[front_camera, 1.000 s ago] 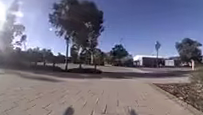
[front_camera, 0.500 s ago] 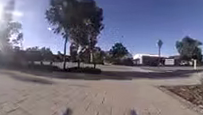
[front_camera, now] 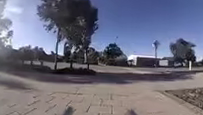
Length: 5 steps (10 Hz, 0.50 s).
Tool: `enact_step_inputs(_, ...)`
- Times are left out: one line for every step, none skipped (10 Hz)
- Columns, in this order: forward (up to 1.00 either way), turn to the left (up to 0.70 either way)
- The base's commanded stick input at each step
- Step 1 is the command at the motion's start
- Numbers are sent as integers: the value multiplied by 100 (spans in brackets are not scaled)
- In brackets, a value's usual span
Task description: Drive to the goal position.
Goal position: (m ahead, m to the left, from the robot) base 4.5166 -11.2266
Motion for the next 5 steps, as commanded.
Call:
enact_step_inputs(100, -27)
enact_step_inputs(100, -27)
enact_step_inputs(100, -27)
enact_step_inputs(100, -27)
enact_step_inputs(100, -27)
